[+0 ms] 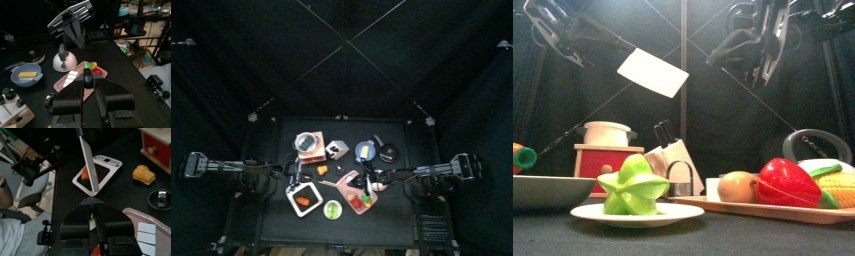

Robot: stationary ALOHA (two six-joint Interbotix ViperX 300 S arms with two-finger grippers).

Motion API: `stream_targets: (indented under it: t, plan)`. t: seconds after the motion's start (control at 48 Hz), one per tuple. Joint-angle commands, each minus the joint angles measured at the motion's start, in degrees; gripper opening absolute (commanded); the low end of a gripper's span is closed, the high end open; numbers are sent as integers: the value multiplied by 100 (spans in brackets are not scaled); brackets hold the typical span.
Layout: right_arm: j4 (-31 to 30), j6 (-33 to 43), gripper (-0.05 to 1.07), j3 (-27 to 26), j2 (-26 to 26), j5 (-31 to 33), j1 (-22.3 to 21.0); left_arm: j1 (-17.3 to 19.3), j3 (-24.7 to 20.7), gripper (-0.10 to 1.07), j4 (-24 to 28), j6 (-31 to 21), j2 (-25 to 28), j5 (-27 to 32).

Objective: Grab cleaver with other hand

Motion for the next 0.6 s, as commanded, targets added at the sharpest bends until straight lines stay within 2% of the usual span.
stream_targets:
  t: [0.0,0.208,0.438,0.583]
  plan:
    - [-53,-9,44,-158,-26,-167,105,-44,-18,47,-352,220,62,-299]
    - [-97,-18,46,-229,123,-202,281,-158,105,47,-1143,817,229,-747]
    - [35,9,62,-387,141,-132,281,-624,202,47,-1925,1793,387,-976]
    - [369,62,72,-562,132,431,281,-853,211,47,-2742,2522,563,-1011]
